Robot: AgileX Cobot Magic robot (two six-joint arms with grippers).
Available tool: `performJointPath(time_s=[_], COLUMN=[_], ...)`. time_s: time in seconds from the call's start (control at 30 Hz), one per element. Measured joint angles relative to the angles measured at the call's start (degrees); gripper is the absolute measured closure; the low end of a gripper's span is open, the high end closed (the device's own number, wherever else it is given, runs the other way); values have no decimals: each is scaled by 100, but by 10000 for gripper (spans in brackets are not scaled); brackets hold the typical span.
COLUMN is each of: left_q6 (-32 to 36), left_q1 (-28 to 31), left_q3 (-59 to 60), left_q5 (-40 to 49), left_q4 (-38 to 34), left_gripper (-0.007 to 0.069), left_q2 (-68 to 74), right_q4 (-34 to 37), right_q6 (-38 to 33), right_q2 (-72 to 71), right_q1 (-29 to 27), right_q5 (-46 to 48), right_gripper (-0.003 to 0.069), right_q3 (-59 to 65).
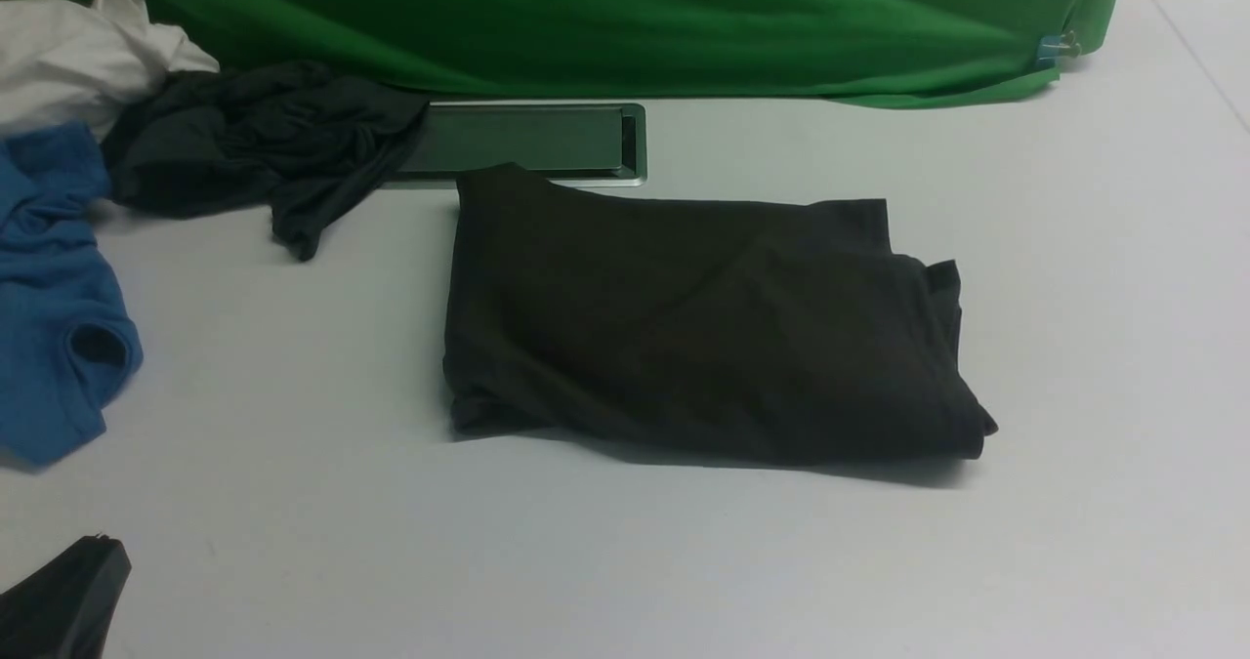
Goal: Fold a long-sleeved shirt on a white desktop.
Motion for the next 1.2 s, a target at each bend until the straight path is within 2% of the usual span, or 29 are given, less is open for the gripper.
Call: performJointPath(time_s=[0.07,0.2,1.2], left_q6=[0,21,69], left_q1=[0,0,0], left_q3=[0,0,0], left_q5=[0,-7,-23], left_q4=[0,0,0], left_gripper=[587,587,587], left_q2=[0,0,0], right_q4=[0,-108,-145], right_q6=[381,538,519], right_q2=[-11,-25,-31], right_q1=[-143,-197,-197], right_q5=[176,475,481], right_gripper=[420,420,419], right_q3=[99,120,120])
